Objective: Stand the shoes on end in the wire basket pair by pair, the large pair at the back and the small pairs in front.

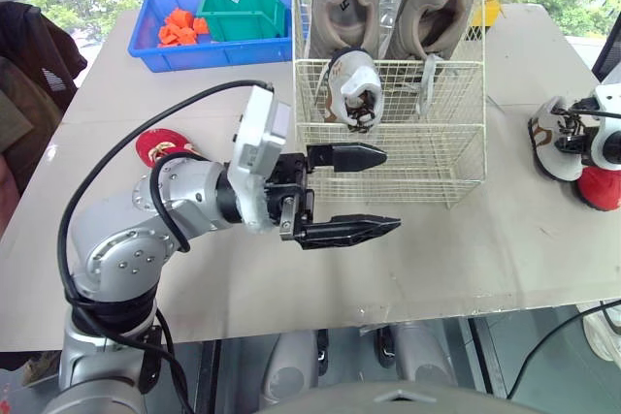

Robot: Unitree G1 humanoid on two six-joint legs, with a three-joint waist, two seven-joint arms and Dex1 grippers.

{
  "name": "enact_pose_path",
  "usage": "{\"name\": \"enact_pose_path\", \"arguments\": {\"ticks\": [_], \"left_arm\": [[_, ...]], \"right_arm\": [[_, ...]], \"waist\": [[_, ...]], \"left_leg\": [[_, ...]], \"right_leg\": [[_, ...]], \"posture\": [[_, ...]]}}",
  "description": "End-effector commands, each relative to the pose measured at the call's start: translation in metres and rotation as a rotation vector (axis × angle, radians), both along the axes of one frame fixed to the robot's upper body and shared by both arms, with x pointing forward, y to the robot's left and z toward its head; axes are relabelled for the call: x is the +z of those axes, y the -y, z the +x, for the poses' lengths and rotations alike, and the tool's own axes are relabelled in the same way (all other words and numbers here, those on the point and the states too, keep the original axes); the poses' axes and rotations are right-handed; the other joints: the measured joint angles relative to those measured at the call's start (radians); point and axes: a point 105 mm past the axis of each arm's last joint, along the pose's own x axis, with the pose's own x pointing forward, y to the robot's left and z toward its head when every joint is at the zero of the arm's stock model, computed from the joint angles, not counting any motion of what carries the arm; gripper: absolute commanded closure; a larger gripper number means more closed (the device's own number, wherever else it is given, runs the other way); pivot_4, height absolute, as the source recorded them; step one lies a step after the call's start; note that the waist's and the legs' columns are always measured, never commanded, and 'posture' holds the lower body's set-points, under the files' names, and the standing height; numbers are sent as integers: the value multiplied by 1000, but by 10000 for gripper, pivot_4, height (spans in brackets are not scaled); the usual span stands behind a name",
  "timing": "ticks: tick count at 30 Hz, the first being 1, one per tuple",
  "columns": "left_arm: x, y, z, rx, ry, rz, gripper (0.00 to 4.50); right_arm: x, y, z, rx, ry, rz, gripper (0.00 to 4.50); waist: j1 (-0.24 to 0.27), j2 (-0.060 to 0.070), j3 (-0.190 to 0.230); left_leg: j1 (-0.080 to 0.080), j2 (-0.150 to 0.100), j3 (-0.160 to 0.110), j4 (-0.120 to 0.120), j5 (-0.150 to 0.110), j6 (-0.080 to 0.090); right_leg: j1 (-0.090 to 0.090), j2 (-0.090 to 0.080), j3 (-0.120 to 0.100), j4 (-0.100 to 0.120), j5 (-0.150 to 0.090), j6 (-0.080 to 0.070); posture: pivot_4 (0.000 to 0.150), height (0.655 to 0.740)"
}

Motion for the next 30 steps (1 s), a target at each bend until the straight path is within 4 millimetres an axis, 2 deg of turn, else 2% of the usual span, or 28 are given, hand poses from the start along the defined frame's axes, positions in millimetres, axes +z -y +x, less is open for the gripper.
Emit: {"name": "enact_pose_path", "arguments": {"ticks": [1,3,5,9,11,13,14,16,18,20,22,25,30], "left_arm": [[5,-2,-2,-16,19,-21,0],[4,-3,-2,-20,13,-14,0],[3,-4,-2,-27,0,-12,0],[1,-6,-1,-47,-19,3,0],[2,-6,1,-49,-18,0,0],[5,-7,3,-44,-11,-16,0],[6,-7,5,-43,-8,-21,0],[7,-7,8,-3,26,-40,0],[8,-8,11,31,45,-64,0],[12,-9,12,62,61,-113,0],[13,-10,12,79,68,-151,0],[13,-14,6,76,53,-181,0],[12,-29,-2,174,74,-222,0]], "right_arm": [[25,6,-3,3,135,17,44832],[39,2,-11,40,234,43,44832],[67,-12,-23,87,461,135,44832],[111,-38,-67,144,797,227,44832],[133,-63,-96,219,961,265,44832],[155,-101,-124,328,1110,323,44832],[162,-112,-133,356,1164,340,44832],[161,-149,-145,471,1184,356,44832],[160,-174,-152,538,1208,332,44832],[161,-190,-155,545,1262,344,44832],[155,-202,-146,532,1277,347,44832],[144,-210,-127,466,1336,235,44832],[126,-225,-104,410,1436,160,44832]], "waist": [[2,0,0],[6,0,0],[11,2,0],[13,3,0],[14,5,0],[13,5,0],[12,5,0],[7,5,0],[5,4,-1],[3,4,-1],[3,4,-1],[3,4,-1],[-3,4,-1]], "left_leg": [[0,0,0,0,0,0],[0,0,0,0,0,0],[-1,1,-1,-1,0,0],[-1,1,0,-3,0,-1],[0,2,-2,-3,0,-1],[1,2,-2,-3,0,-1],[1,2,-2,-2,0,-1],[1,2,-2,-2,-1,0],[2,2,-2,-2,-1,1],[2,2,-1,-1,-1,2],[2,2,-1,-1,-1,0],[2,2,-1,-1,1,-2],[1,1,-1,-1,1,-2]], "right_leg": [[0,0,0,0,0,0],[0,0,0,0,0,0],[0,0,-1,0,0,0],[-1,1,0,0,0,1],[0,1,-2,0,0,1],[0,2,-2,1,0,1],[0,2,-2,1,0,1],[0,2,-2,2,-2,4],[1,2,-1,2,-2,4],[1,2,-1,2,-4,1],[1,2,0,2,-4,-1],[0,2,0,2,-2,-4],[-1,1,0,2,-2,-4]], "posture": [[1500,7400],[1500,7400],[1500,7400],[1500,7400],[1500,7400],[1500,7400],[1500,7400],[1500,7400],[1500,7400],[1500,7400],[1500,7400],[1500,7400],[1500,7400]]}}
